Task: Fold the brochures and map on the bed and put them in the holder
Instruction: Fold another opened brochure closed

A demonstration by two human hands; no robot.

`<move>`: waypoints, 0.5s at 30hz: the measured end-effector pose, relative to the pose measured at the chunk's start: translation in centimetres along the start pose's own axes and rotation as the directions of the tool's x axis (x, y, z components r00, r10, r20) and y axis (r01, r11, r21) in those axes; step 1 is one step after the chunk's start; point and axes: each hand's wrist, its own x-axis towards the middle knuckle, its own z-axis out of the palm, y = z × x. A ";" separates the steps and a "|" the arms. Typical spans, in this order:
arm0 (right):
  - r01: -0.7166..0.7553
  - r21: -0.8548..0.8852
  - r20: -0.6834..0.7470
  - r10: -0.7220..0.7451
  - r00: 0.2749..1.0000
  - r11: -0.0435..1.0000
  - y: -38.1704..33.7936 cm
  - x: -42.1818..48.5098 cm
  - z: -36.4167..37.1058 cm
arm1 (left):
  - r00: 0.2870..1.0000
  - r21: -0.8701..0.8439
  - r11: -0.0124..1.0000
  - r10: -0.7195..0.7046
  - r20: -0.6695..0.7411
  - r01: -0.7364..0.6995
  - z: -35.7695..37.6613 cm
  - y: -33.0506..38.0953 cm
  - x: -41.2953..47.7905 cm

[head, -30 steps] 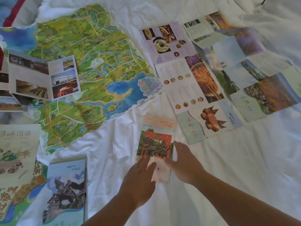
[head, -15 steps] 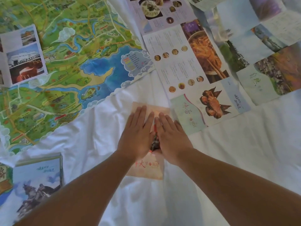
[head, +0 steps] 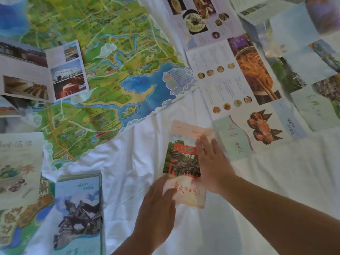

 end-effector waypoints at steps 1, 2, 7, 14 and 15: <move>-0.003 0.078 -0.013 0.004 1.000 0.997 -0.2 -0.2 -0.2 | 0.993 -0.057 0.992 -0.111 -0.035 0.109 -0.6 0.1 0.8; -0.009 0.161 -0.028 0.014 0.999 0.987 -0.6 -0.5 -0.5 | 0.977 -0.109 0.974 -0.206 -0.053 0.199 -1.1 0.3 1.8; -0.164 0.535 -0.019 0.206 0.978 0.829 -2.4 -1.6 -1.0 | 0.937 -0.202 0.924 -0.342 -0.067 0.323 -3.1 0.7 5.7; -0.186 0.686 -0.065 0.314 0.947 0.704 -6.2 -3.1 -0.9 | 0.932 -0.207 0.929 -0.337 -0.135 0.306 -4.8 -3.0 3.1; -0.183 0.680 -0.057 0.299 0.953 0.710 -7.3 -3.3 -1.0 | 0.926 -0.219 0.924 -0.348 -0.147 0.312 -5.2 -3.8 2.1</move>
